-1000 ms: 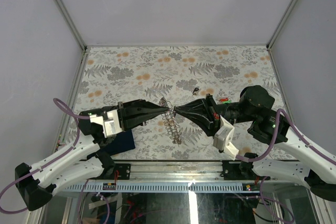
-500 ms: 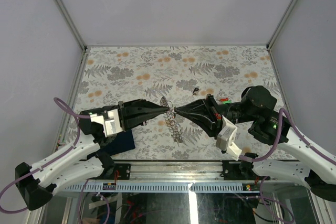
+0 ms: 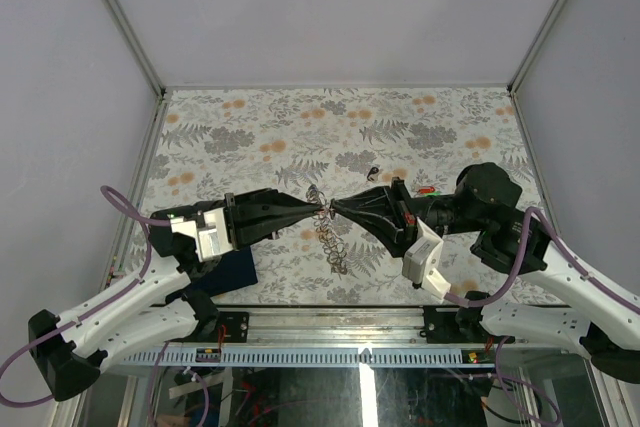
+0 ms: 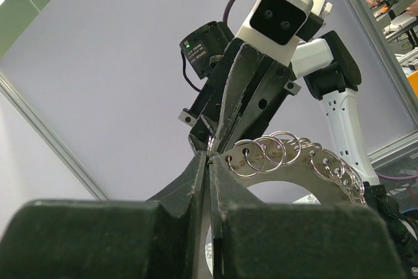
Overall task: Put the keys on the keyring
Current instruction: Insert the key onto the keyring.
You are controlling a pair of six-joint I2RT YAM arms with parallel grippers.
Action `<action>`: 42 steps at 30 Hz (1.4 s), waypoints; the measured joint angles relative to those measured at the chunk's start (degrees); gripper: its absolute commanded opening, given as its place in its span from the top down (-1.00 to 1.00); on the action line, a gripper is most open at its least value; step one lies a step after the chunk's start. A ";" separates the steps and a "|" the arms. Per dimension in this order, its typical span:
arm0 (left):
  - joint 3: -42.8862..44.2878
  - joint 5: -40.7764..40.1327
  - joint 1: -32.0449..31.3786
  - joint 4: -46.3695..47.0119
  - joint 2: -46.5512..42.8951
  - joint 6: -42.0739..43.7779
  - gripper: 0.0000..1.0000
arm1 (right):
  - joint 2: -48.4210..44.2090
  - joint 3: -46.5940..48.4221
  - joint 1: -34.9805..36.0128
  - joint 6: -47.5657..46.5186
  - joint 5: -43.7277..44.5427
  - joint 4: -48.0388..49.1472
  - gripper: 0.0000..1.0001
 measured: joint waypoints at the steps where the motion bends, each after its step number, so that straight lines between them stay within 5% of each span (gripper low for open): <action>1: 0.02 0.04 0.00 0.00 0.00 -0.02 1.00 | 0.13 0.00 0.00 -0.09 0.11 -0.07 1.00; 42: 0.24 0.57 0.00 -0.22 0.44 -0.59 1.00 | -1.46 -1.07 0.00 2.23 -2.01 3.13 1.00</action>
